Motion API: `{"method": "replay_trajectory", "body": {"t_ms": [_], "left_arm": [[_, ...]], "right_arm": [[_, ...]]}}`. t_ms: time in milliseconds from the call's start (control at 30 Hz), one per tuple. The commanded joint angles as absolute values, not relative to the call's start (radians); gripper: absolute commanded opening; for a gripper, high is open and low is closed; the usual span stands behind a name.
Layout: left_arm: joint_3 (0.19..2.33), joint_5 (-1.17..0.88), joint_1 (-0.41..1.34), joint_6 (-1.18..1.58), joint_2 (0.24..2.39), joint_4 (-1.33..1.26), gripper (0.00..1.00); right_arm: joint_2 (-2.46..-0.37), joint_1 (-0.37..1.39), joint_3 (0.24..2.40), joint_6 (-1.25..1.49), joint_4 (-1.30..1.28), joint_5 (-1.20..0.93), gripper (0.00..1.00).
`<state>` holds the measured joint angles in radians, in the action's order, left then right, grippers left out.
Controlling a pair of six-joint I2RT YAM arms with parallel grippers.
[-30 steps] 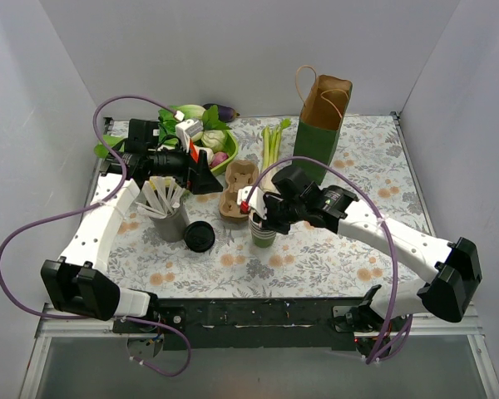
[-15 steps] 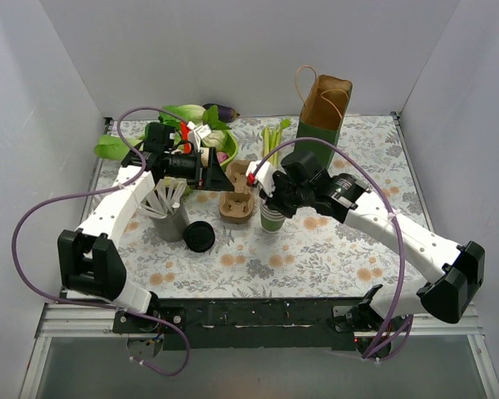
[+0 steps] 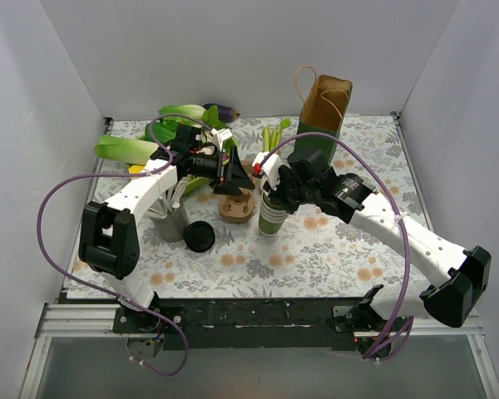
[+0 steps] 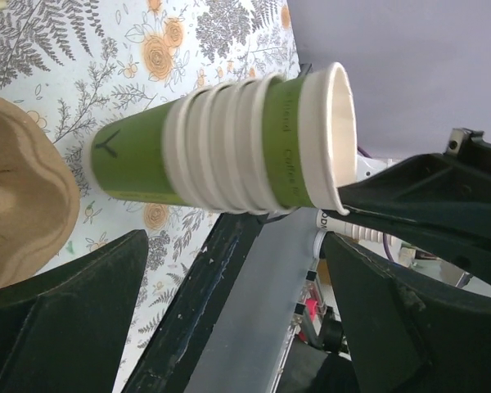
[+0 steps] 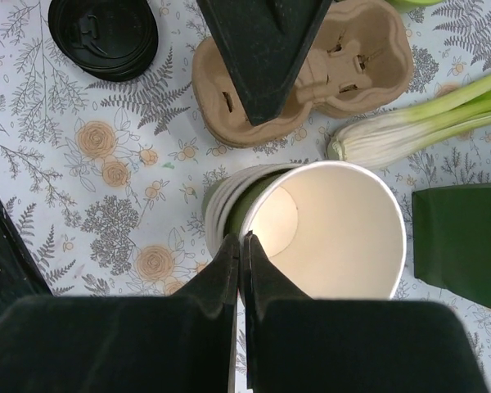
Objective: Pack the takeout coffee
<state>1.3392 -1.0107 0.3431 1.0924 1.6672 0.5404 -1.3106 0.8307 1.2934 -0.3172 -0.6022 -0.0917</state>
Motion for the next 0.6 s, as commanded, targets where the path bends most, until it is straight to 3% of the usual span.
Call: {"method": "replay_trajectory", "body": {"t_ms": [0, 267, 567], "left_arm": [[1.371, -1.032, 0.345, 1.124, 1.684, 0.502, 0.89], [1.39, -1.032, 0.38, 1.134, 1.717, 0.469, 0.89], [1.428, -0.927, 0.353, 1.068, 1.623, 0.534, 0.88]], "right_arm": [[-1.285, 0.825, 1.313, -0.305, -0.546, -0.098, 0.01], [-1.301, 0.822, 1.319, -0.319, -0.546, -0.123, 0.01], [-1.31, 0.821, 1.644, -0.443, -0.785, -0.048, 0.01]]}}
